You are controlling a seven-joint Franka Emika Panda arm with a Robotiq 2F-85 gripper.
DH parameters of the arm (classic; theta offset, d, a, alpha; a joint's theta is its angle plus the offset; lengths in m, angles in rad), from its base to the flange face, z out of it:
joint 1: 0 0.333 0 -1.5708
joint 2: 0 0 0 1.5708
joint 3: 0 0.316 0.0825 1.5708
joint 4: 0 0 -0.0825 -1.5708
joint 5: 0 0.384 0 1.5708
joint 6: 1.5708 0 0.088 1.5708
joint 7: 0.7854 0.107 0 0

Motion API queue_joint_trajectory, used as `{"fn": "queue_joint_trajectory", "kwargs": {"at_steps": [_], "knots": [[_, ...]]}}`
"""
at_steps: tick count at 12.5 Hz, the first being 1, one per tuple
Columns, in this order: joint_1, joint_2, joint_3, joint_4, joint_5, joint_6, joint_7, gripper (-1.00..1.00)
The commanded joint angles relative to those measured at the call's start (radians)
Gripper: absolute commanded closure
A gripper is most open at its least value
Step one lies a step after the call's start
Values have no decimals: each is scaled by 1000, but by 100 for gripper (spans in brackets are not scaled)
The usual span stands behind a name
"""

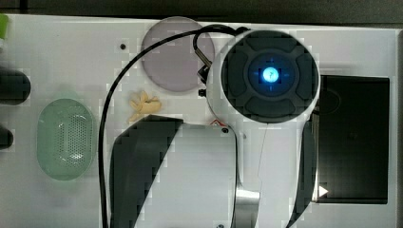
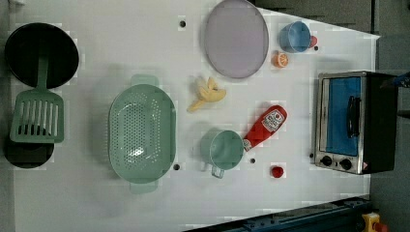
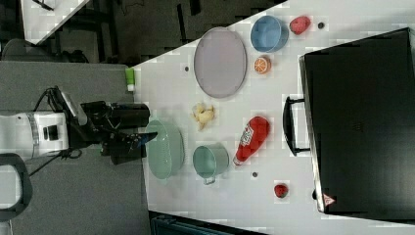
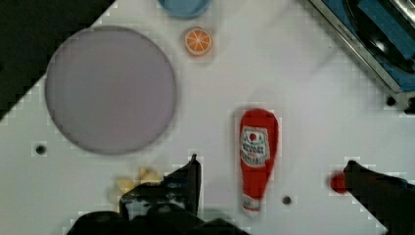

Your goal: Pick ketchup from plate and place it on table.

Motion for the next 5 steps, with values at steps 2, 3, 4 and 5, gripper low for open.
{"fn": "queue_joint_trajectory", "kwargs": {"at_steps": [2,3,4,5], "knots": [[-3,23,8,27,6,-125,41,-100],[-3,23,8,25,6,-120,41,-100],[-3,23,8,22,6,-120,41,-100],[-3,24,8,21,6,-120,41,-100]]}}
